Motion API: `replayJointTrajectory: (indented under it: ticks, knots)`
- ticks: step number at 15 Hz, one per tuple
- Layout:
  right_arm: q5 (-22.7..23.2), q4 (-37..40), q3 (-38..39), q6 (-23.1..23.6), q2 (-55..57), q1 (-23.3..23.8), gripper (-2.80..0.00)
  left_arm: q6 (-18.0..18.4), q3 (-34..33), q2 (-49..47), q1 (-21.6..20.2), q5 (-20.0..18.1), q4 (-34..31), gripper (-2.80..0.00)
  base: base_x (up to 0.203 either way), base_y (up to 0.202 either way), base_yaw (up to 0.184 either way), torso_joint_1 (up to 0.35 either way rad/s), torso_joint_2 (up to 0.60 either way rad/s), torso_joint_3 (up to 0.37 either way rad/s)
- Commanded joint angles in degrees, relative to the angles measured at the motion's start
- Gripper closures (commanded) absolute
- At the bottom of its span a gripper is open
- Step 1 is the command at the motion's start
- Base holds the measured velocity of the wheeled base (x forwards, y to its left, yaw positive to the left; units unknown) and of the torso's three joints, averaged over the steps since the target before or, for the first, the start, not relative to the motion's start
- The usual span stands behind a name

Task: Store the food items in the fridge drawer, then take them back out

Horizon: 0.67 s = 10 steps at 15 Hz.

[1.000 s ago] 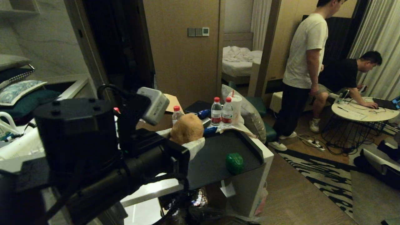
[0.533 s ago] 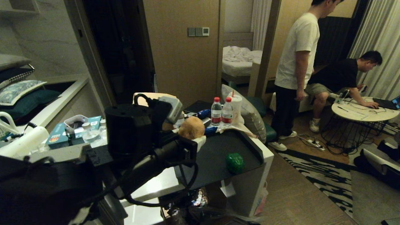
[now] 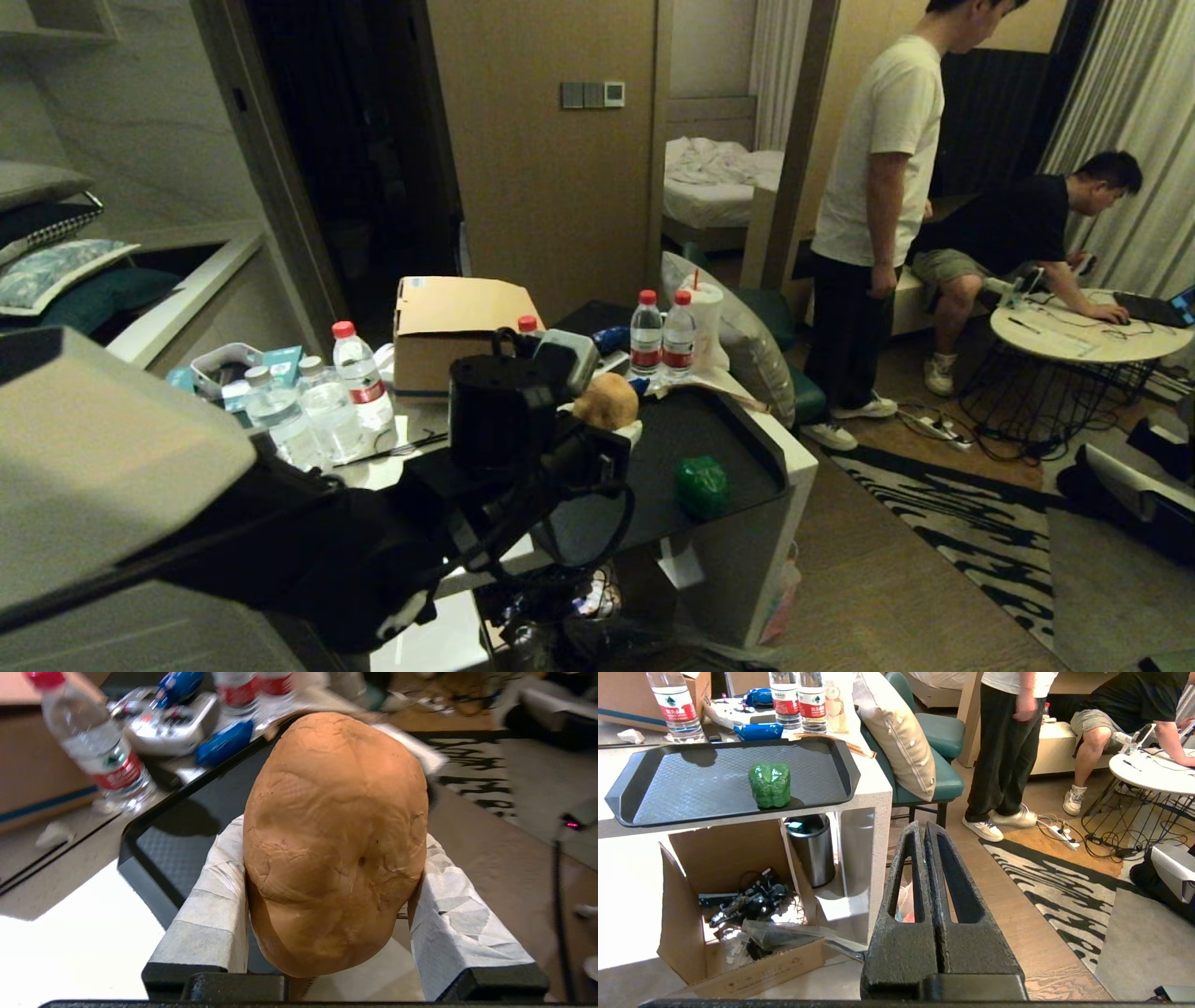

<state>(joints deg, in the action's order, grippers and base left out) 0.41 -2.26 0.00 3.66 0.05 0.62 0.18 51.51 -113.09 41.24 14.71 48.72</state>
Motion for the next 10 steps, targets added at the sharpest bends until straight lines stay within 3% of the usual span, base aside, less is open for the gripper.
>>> replayJointTrajectory:
  ticks: [1,10]
  knots:
    - [0.0,0.0,0.9,0.0,0.0,0.0,0.00,0.1,0.6,-6.0,-1.5,0.1,2.3,0.00,0.000,0.000,0.000,0.000,0.00,0.000]
    - [-0.1,-0.1,0.9,0.0,0.0,0.0,0.00,-0.1,3.0,-16.6,-2.1,1.0,6.0,0.00,0.000,0.000,0.000,0.000,0.00,0.000]
